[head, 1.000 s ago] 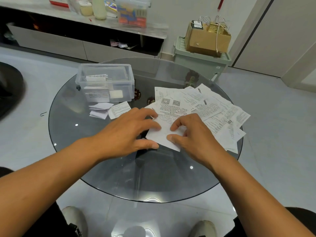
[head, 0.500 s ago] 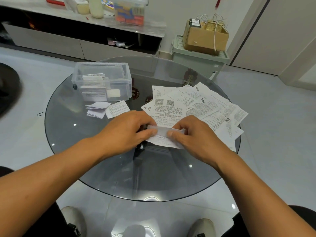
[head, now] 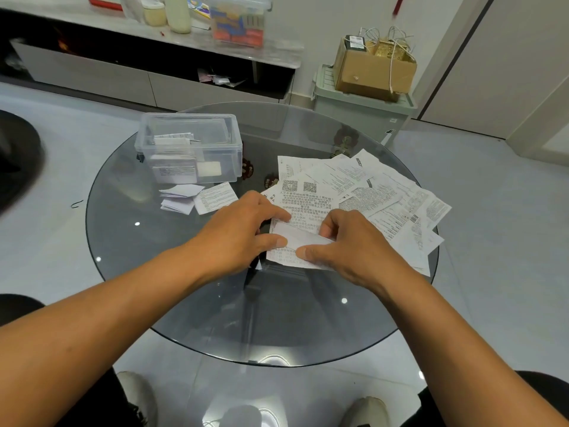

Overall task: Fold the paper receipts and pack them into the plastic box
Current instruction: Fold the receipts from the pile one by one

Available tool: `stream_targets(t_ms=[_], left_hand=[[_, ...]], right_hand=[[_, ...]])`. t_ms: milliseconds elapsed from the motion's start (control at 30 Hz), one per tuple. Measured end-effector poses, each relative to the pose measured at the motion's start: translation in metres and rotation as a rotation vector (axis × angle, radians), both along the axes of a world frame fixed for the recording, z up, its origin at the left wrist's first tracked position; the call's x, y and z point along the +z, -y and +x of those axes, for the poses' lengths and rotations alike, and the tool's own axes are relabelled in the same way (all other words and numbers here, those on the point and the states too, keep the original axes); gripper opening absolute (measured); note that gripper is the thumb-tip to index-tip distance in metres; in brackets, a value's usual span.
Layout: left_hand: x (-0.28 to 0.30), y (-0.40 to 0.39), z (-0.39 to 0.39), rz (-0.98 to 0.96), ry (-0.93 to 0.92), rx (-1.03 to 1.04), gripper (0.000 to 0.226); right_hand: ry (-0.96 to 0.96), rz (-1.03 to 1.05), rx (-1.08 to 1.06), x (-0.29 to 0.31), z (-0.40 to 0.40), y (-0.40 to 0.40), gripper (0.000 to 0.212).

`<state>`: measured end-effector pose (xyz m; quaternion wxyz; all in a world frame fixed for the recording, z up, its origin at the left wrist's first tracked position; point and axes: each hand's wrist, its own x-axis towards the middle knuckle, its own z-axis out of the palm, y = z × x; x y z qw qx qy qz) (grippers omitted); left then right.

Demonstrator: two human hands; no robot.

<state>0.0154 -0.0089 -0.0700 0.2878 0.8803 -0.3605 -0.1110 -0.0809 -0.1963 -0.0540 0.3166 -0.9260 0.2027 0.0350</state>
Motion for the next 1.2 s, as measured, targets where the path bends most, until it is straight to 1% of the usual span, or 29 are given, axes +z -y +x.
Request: stream_targets(t_ms=[67, 133, 233, 333, 433, 533, 600, 667, 700, 733, 800, 833, 900, 967, 1000, 1033, 1100, 1133, 1200], left_hand=[[0.001, 0.001, 0.0, 0.003, -0.004, -0.002, 0.039], [0.002, 0.0, 0.0, -0.033, -0.022, 0.008, 0.029], [0.0, -0.001, 0.0, -0.122, -0.085, 0.055, 0.017], [-0.002, -0.002, 0.001, -0.25, -0.14, 0.096, 0.016], [0.0, -0.001, -0.004, -0.327, -0.135, 0.087, 0.016], [0.002, 0.001, -0.011, -0.364, -0.139, 0.077, 0.012], [0.001, 0.002, -0.011, -0.363, -0.179, 0.086, 0.009], [0.002, 0.001, -0.01, -0.396, -0.241, 0.08, 0.013], [0.004, 0.001, -0.01, -0.433, -0.287, 0.075, 0.012], [0.006, 0.001, -0.01, -0.466, -0.341, 0.075, 0.01], [0.011, -0.001, -0.009, -0.484, -0.43, 0.066, 0.012], [0.013, -0.002, -0.008, -0.475, -0.464, 0.043, 0.013], [0.017, -0.006, -0.006, -0.437, -0.525, -0.026, 0.02], [0.021, -0.009, -0.008, -0.399, -0.576, -0.075, 0.031], [0.022, -0.009, -0.008, -0.396, -0.586, -0.077, 0.032], [0.023, -0.009, -0.009, -0.409, -0.582, -0.062, 0.028], [0.024, -0.008, -0.008, -0.442, -0.537, 0.016, 0.015], [0.024, -0.007, -0.007, -0.435, -0.5, 0.064, 0.011], [0.023, -0.007, -0.003, -0.402, -0.433, 0.149, 0.009]], right_hand=[[0.037, 0.03, 0.021, 0.0, -0.002, -0.002, 0.036], [0.079, 0.111, 0.04, -0.001, -0.003, -0.004, 0.031], [0.15, 0.197, 0.061, 0.0, -0.003, -0.004, 0.033], [0.247, 0.141, 0.038, 0.003, -0.005, -0.006, 0.031], [0.347, 0.084, -0.024, 0.002, -0.005, -0.01, 0.019], [0.395, 0.147, -0.027, 0.002, -0.005, -0.015, 0.022], [0.385, 0.203, 0.038, 0.006, -0.008, -0.021, 0.028], [0.373, 0.207, 0.104, 0.008, -0.009, -0.025, 0.034], [0.387, 0.193, 0.12, 0.007, -0.009, -0.026, 0.034], [0.413, 0.188, 0.112, 0.005, -0.008, -0.026, 0.03], [0.466, 0.196, 0.049, 0.001, -0.004, -0.023, 0.016], [0.484, 0.226, 0.023, 0.0, -0.003, -0.021, 0.015], [0.516, 0.349, -0.004, 0.0, -0.003, -0.017, 0.024], [0.532, 0.403, -0.015, 0.002, -0.003, -0.016, 0.029], [0.533, 0.419, -0.018, 0.003, -0.003, -0.017, 0.026], [0.534, 0.45, -0.019, 0.004, -0.003, -0.018, 0.019], [0.524, 0.522, -0.013, 0.003, -0.002, -0.021, 0.004], [0.511, 0.535, -0.012, 0.002, -0.002, -0.022, 0.002], [0.468, 0.529, -0.028, 0.0, -0.001, -0.022, 0.01]])
